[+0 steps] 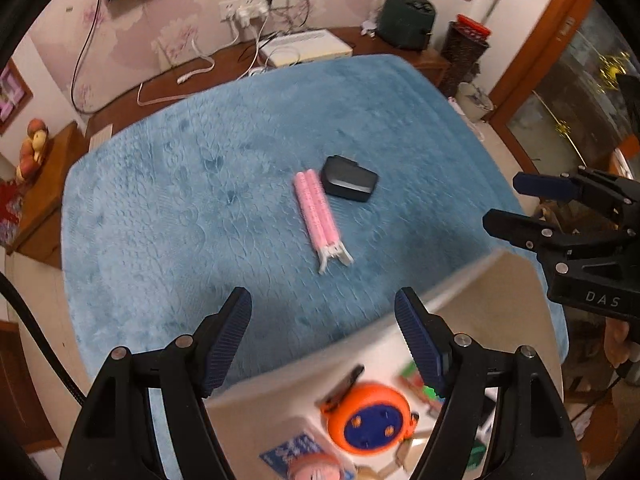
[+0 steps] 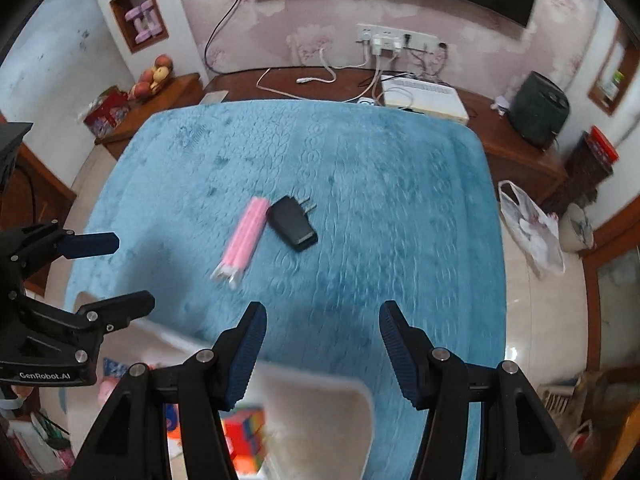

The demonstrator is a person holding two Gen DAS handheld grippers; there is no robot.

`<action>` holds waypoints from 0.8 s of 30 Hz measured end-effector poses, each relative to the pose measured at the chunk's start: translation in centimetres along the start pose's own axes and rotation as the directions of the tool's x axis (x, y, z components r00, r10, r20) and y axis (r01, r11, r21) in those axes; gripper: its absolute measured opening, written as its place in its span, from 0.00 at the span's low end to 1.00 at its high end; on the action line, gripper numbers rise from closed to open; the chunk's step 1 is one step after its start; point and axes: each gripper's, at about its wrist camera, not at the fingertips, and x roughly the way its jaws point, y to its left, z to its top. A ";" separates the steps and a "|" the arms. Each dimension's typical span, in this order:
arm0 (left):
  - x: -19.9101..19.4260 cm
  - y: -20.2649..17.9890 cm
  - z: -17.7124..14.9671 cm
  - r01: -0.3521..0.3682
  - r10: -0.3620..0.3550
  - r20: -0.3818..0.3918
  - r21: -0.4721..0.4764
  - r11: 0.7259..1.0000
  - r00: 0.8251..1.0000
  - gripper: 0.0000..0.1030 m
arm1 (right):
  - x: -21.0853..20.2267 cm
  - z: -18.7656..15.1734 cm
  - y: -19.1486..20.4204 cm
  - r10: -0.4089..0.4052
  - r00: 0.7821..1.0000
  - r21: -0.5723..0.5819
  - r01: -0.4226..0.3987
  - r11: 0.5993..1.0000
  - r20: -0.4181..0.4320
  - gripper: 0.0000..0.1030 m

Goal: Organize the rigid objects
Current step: 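Grasp the pink hair roller with the left tool while the right tool grasps the black charger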

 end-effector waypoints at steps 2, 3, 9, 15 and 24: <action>1.2 0.3 0.9 -0.012 0.011 -0.021 -0.023 1.000 1.000 0.75 | 1.6 1.3 -0.5 0.012 1.000 -0.024 -0.012 1.000 -0.025 0.58; 1.9 0.4 1.4 -0.017 0.015 -0.034 -0.034 0.999 0.999 0.75 | 2.3 1.8 -0.6 0.023 0.999 -0.035 -0.024 0.999 -0.033 0.58; 5.4 0.4 4.0 -0.043 0.037 -0.106 -0.056 0.997 0.994 0.75 | 6.3 4.0 -1.1 0.072 0.992 -0.107 -0.084 0.991 -0.107 0.58; 9.1 0.0 5.8 -0.057 0.041 -0.192 -0.076 0.995 0.981 0.75 | 9.1 4.6 -1.4 0.076 0.984 -0.168 -0.104 0.980 -0.163 0.58; 11.8 0.4 6.7 -0.078 0.053 -0.237 -0.096 0.992 0.970 0.74 | 10.9 4.3 -1.5 0.091 0.975 -0.212 -0.134 0.968 -0.201 0.58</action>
